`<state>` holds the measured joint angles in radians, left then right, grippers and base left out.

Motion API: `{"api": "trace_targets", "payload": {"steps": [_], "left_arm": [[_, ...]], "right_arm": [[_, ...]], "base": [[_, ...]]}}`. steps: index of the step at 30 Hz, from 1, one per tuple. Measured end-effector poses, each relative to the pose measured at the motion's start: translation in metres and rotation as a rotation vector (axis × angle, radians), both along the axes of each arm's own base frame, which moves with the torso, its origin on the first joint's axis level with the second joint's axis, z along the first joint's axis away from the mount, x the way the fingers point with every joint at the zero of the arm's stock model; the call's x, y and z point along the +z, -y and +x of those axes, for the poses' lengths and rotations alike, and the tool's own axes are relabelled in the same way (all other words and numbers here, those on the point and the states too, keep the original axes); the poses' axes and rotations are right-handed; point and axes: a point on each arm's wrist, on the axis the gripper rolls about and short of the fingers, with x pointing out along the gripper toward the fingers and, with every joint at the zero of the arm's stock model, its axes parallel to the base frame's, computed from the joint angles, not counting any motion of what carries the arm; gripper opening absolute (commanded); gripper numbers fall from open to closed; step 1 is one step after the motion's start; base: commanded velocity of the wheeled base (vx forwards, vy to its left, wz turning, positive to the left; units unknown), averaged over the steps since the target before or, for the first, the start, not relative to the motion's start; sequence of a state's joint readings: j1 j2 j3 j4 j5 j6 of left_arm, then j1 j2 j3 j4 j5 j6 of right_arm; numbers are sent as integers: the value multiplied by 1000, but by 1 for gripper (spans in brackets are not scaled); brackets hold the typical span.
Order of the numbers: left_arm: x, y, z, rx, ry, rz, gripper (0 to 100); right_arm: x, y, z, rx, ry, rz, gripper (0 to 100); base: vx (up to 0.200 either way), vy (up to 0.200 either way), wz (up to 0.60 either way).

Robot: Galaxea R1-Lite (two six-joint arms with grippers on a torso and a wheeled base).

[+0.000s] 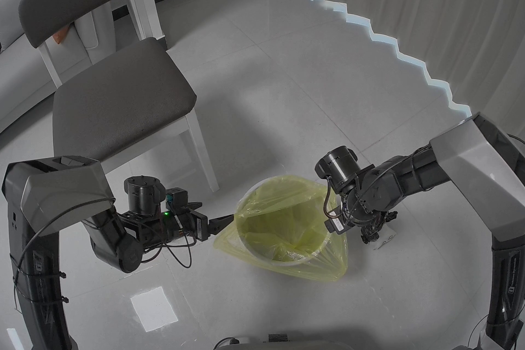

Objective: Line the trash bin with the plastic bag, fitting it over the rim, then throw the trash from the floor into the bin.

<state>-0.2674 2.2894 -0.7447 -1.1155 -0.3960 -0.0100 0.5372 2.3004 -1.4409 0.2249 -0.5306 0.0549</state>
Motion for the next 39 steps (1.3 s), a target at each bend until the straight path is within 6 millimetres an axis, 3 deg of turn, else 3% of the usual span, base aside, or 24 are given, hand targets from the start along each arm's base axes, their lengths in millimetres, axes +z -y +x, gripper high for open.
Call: {"api": "trace_targets", "payload": {"steps": [6, 17, 23, 33, 34, 39], "left_arm": [[10, 30, 2, -73, 57, -8, 100], [9, 53, 5, -170, 136, 74, 100], [6, 64, 10, -204, 128, 108, 100], [-12, 75, 40, -188, 136, 198, 100], [-13, 76, 43, -186, 136, 202, 0], [-16, 80, 61, -153, 158, 200, 0]], "right_arm": [[-9, -5, 16, 1, 113, 67, 100], [-14, -7, 10, 18, 122, 80, 100], [7, -7, -7, 50, 128, 104, 100], [46, 2, -28, 65, 176, 148, 100], [48, 3, -29, 65, 180, 150, 100], [55, 6, -30, 65, 193, 161, 100]], "base": [[0, 0, 0], [0, 0, 0], [0, 0, 0], [0, 0, 0], [0, 0, 0], [0, 0, 0]]}}
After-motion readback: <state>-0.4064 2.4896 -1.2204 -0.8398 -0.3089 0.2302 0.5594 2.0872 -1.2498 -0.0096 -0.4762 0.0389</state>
